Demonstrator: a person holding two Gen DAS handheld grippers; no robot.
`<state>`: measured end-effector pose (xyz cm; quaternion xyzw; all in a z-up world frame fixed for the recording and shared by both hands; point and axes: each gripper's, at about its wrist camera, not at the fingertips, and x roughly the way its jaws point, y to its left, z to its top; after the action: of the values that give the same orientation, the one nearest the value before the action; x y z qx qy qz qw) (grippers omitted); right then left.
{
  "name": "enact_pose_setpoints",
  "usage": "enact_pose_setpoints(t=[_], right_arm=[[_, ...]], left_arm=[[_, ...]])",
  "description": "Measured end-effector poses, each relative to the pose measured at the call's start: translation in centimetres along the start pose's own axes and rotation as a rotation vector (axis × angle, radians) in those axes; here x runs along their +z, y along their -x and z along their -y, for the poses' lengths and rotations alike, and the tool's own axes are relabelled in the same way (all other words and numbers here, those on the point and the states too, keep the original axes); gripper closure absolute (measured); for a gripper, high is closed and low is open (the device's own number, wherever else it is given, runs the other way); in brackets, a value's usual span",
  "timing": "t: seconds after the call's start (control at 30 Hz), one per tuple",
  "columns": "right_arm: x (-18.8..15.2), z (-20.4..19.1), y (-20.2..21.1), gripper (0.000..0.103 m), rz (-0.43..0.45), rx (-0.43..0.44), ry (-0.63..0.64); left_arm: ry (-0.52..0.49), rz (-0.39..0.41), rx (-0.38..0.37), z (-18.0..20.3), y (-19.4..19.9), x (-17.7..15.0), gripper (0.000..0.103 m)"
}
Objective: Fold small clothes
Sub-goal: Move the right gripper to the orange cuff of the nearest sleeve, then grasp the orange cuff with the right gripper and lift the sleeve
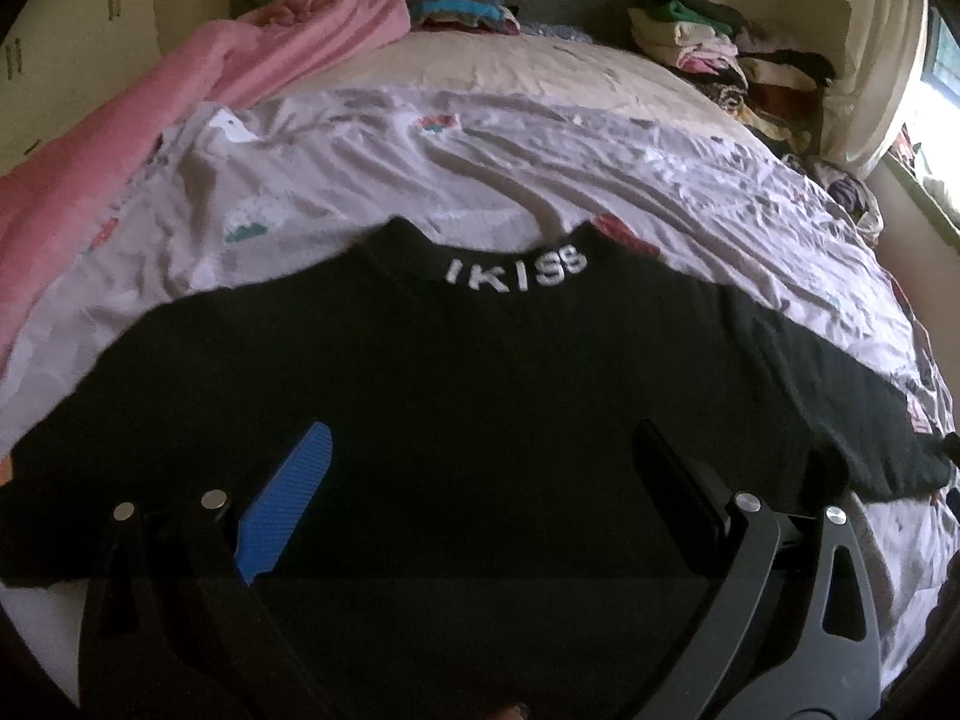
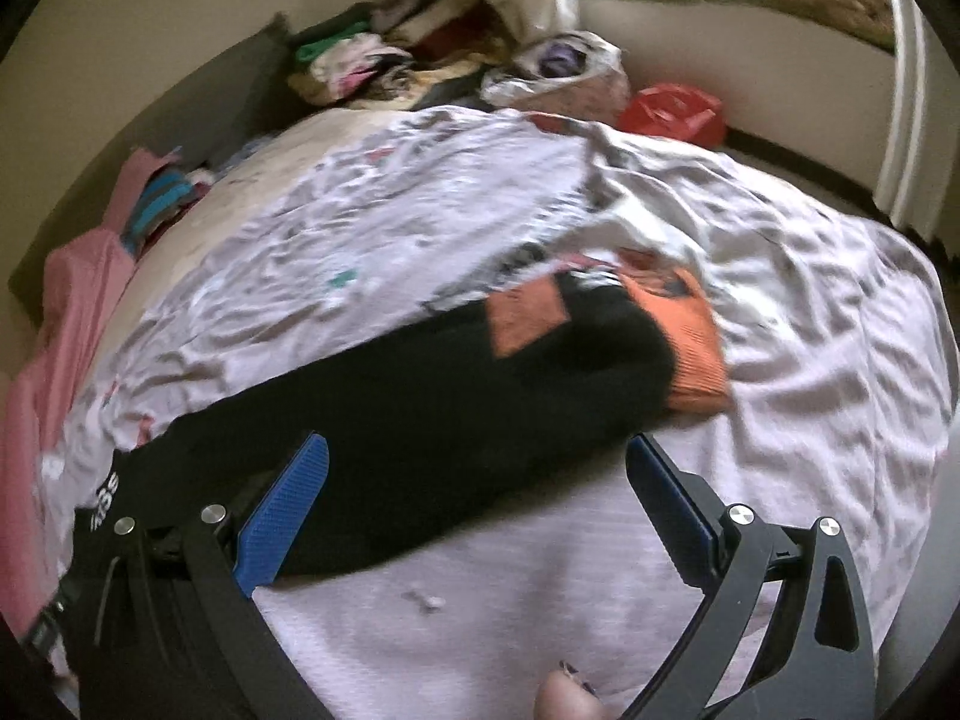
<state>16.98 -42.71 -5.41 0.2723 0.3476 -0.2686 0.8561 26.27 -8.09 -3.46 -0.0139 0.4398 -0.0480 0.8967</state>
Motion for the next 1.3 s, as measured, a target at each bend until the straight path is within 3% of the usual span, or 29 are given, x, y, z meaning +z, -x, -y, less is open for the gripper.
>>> enact_pose_setpoints(t=[0.23,0.43,0.53,0.63,0.67,0.83,1.07,1.3], right_arm=[[0.2,2.6,-2.5,0.004,-0.071,0.018,-0.111],[2.1,4.8,-4.7,0.008,-0.070,0.083,-0.257],[3.5,6.1,-5.1,0.050,-0.033,0.088,-0.301],[4.2,7.1,-5.1,0.075,-0.018,0.126,-0.322],[4.3,7.1,-4.9,0.078,-0.010,0.138,-0.314],[4.7,5.6,-2.4,0.082,0.069,0.217,-0.229],[4.6,0.2,3.0,0.082,0.203,0.287,-0.016],[3.1,-5.2,6.8,0.083,0.263,0.338,0.121]], left_arm=[[-0.011,-0.027,0.036,-0.6,-2.0,-1.0,0.009],[0.016,-0.053,0.040,-2.7,-3.4,-1.0,0.009],[0.039,-0.050,0.016,-3.9,-3.3,-1.0,0.009],[0.052,-0.035,0.014,-4.7,-2.6,-1.0,0.009],[0.051,-0.030,0.009,-4.8,-2.3,-1.0,0.009],[0.054,-0.008,-0.010,-5.5,-0.8,-0.6,0.009],[0.060,0.068,-0.082,-5.4,2.5,0.2,0.009],[0.084,0.140,-0.169,-6.2,4.8,0.3,0.009]])
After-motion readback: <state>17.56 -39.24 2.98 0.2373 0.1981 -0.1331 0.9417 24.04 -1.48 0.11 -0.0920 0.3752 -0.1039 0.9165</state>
